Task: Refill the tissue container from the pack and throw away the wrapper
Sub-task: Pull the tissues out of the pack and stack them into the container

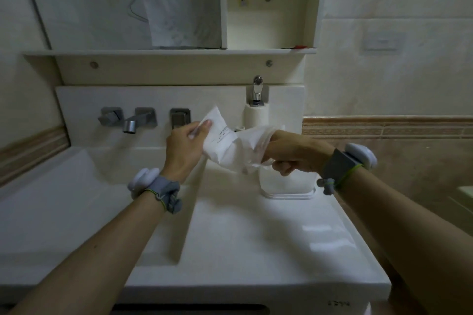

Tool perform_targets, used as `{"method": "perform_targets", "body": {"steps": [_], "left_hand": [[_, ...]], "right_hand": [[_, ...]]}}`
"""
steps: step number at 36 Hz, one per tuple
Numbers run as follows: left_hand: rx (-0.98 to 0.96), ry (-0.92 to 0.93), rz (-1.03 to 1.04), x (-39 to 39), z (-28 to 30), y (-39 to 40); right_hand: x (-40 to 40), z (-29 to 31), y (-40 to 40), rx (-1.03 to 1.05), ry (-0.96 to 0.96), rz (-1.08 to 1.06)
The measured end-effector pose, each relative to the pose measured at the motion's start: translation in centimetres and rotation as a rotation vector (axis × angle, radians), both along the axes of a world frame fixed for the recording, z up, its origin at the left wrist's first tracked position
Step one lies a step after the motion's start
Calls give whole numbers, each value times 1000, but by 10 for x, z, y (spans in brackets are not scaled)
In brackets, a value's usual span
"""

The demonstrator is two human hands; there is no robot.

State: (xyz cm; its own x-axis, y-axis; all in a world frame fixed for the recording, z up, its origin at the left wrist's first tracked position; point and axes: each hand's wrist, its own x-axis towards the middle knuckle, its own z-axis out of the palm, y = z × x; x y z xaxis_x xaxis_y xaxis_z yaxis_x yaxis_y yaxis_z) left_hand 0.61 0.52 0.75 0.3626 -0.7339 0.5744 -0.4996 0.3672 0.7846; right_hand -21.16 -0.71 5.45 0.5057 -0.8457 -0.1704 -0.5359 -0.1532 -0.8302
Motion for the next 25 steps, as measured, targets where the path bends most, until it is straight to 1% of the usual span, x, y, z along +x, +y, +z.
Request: {"method": "perform_targets", "body": {"steps": [2,4,9,12,14,15,17,20,23,25], "left_hand": [[-14,55,-34,-1,0,0],[-7,134,-52,-1,-1,-2],[66,360,-46,-1,-2,-7],[139,486,11,0,-6,-12],[167,551,62,2,-9,-13],[171,577,69,4,-10,-12],[172,605,37,7,-11,-10],[162,627,-47,6,-9,-6],[155,594,-94,-1,-4,-2],[153,572,-135,-7,-1,-1]], "right_hand": [[1,-4,0,-39,21,-26],[0,-5,1,-124,53,-34],[1,6,8,-448,232,-87],[1,15,9,-508,195,-141],[-1,21,10,-470,159,-193],[-3,23,10,-409,112,-209],[-8,27,10,-254,-54,-240],[-10,23,10,-138,-312,-314],[-5,13,11,-28,-579,-286],[-2,7,13,61,-682,-238]]}}
